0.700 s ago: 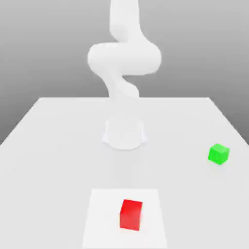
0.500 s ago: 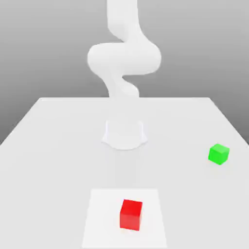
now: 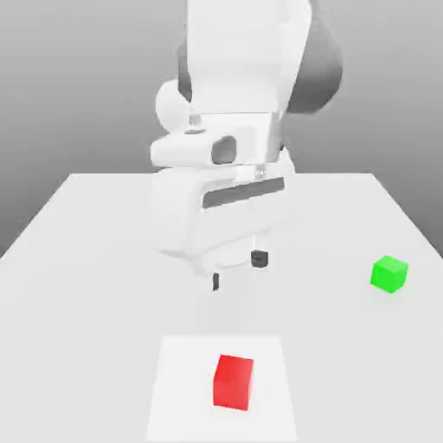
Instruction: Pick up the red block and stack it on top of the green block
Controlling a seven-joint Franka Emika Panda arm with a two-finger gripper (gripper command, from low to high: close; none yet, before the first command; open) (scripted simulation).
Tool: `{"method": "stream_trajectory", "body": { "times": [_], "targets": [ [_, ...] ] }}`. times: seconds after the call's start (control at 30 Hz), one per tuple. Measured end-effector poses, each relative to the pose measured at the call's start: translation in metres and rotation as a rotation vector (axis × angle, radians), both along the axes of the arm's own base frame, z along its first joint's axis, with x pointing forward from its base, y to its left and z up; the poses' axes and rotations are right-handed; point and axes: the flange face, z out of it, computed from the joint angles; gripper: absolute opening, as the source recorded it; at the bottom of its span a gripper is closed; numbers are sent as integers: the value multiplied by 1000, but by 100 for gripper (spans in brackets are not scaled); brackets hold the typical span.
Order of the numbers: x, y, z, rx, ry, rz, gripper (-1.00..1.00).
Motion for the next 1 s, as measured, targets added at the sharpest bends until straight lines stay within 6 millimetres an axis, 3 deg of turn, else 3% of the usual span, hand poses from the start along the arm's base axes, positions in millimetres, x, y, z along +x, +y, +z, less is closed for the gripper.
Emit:
{"method": "stream_trajectory", "body": {
  "times": [0.2,0.4,0.43,0.67,0.83,0.9,1.0],
  "targets": [
    [-28,3,-95,-41,152,268,0],
    [-34,2,-166,-45,180,316,0],
    [-34,2,-174,-45,180,316,-100],
    [-35,2,-174,-44,183,317,-100],
    [-34,2,-125,-44,183,317,-100],
    [-40,28,-113,-45,181,385,-100],
    [-61,100,-104,-54,176,583,-100]
  ]
}}
